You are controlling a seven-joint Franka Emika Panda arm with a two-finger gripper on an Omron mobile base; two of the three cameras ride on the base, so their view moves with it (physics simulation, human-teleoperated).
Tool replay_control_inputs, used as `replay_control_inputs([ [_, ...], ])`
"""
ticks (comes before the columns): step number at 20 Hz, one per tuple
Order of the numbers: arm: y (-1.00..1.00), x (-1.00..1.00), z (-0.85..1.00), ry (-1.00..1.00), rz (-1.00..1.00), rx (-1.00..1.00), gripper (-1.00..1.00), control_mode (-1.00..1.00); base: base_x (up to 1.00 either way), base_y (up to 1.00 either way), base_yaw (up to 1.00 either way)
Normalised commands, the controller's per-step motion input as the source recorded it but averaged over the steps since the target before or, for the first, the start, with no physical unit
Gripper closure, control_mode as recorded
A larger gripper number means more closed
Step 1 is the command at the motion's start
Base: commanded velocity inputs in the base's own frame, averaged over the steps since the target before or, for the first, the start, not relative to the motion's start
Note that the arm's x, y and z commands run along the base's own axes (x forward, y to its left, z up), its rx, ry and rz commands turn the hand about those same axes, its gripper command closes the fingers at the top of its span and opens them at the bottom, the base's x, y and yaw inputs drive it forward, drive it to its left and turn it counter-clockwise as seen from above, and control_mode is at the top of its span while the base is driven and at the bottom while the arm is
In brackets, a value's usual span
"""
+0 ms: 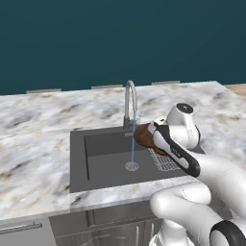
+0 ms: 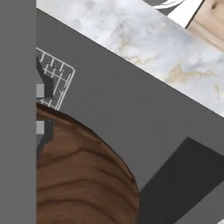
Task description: Rinse each bowl for a few seconds and place them down in the sink or on the counter.
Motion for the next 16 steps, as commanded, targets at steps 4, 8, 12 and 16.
replay_control_inputs([
  [4,0.2,0.42,-0.11,0.0,0.1,0.0,1.0,-1.0,0.0,0.0,0.0],
  [8,0.15,0.49,-0.14,0.0,0.1,0.0,1.0,-1.0,0.0,0.0,0.0],
  [12,0.1,0.44,-0.13,0.0,0.1,0.0,1.0,-1.0,0.0,0.0,0.0],
  [16,0.0,0.38,-0.12,0.0,0.09,0.0,1.0,-1.0,0.0,0.0,0.0],
])
